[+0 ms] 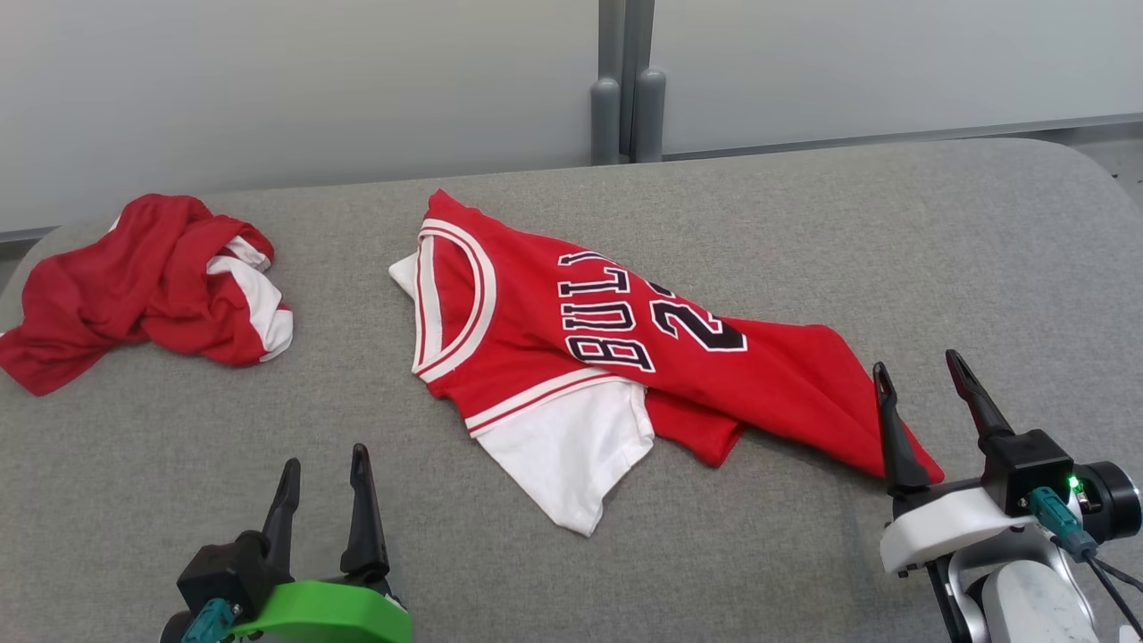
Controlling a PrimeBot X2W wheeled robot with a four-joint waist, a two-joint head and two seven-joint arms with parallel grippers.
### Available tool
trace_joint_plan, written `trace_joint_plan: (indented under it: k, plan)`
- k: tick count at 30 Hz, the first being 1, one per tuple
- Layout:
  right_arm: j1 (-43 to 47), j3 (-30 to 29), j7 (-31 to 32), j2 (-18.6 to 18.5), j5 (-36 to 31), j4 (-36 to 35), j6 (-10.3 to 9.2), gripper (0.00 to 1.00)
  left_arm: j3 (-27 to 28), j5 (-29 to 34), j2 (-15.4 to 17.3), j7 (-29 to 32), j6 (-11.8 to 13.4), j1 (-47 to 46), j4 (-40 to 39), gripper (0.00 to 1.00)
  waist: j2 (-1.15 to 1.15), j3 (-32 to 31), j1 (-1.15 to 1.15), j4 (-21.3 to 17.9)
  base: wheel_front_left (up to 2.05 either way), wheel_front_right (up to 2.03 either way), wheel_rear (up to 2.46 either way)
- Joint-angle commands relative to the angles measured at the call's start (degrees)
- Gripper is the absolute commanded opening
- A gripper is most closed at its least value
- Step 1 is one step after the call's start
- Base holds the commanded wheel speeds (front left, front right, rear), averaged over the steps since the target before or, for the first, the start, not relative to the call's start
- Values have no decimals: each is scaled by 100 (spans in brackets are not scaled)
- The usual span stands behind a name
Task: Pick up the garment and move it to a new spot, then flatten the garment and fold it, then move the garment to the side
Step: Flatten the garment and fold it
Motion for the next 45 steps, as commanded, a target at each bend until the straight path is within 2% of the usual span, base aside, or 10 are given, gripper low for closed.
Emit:
trace_joint_plan:
  k: [1,5,11,37,45]
  plan:
    - [34,6,-17,-6,44,12,-3,100,54,54,22,-30,-29,94,-31,100,58,-48,0,17,0,0,0]
    - [103,23,-17,2,111,28,-3,100,172,196,6,-27,-123,186,-82,100,58,-131,0,16,0,0,0]
    - [104,132,-17,6,550,38,-3,100,336,360,-84,-27,-224,288,-126,100,58,-205,0,-4,0,0,0]
    - [47,391,13,4,773,132,-3,100,520,675,-300,-27,-533,338,-29,100,58,-291,0,12,0,0,0]
    - [39,411,13,5,753,151,-3,100,381,654,-348,59,-561,289,119,100,58,-276,0,22,0,0,0]
